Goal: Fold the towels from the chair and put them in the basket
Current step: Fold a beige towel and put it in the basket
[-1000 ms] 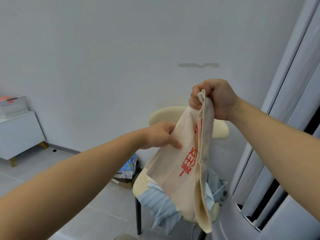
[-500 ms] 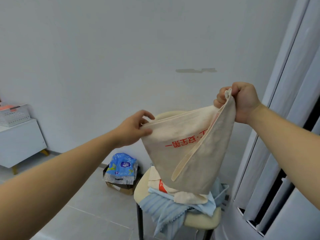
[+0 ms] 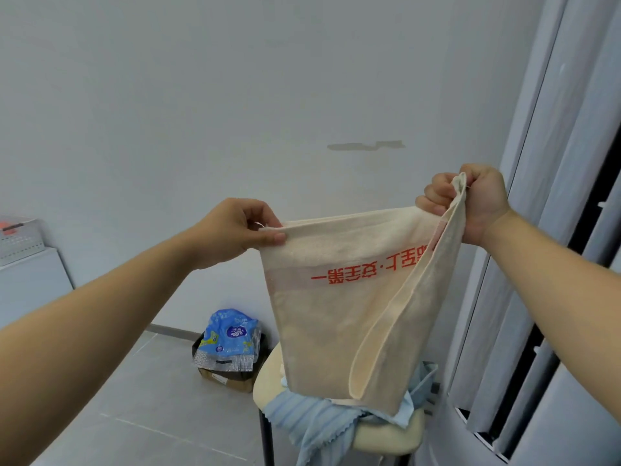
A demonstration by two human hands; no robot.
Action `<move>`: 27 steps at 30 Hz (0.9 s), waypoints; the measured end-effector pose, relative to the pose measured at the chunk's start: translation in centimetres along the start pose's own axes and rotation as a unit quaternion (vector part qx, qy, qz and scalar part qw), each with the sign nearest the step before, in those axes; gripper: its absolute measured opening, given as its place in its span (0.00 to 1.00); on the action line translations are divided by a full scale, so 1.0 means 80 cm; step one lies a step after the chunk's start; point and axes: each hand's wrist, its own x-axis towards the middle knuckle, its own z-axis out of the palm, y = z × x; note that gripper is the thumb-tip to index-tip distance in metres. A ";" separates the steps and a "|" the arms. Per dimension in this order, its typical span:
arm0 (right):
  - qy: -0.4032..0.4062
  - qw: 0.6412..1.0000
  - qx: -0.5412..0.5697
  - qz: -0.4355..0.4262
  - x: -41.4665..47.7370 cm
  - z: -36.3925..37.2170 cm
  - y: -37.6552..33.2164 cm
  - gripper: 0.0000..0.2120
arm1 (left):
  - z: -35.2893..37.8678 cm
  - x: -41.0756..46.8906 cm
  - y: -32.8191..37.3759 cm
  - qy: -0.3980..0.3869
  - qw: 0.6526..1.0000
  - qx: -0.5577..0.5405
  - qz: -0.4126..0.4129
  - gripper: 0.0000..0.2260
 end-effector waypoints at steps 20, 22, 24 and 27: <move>-0.258 0.855 -0.430 -0.127 -0.036 0.139 -0.003 0.03 | 0.034 0.049 0.025 0.090 0.986 -0.054 -0.126 0.14; -0.253 0.826 -0.484 -0.139 -0.035 0.143 0.006 0.01 | 0.037 0.041 0.042 0.043 0.989 -0.084 -0.113 0.14; -0.232 0.791 -0.545 -0.151 -0.029 0.141 0.018 0.01 | 0.037 0.033 0.053 -0.001 0.991 -0.089 -0.095 0.14; -0.197 0.748 -0.617 -0.148 -0.021 0.132 0.035 0.01 | 0.035 0.024 0.056 -0.019 0.993 -0.099 -0.055 0.11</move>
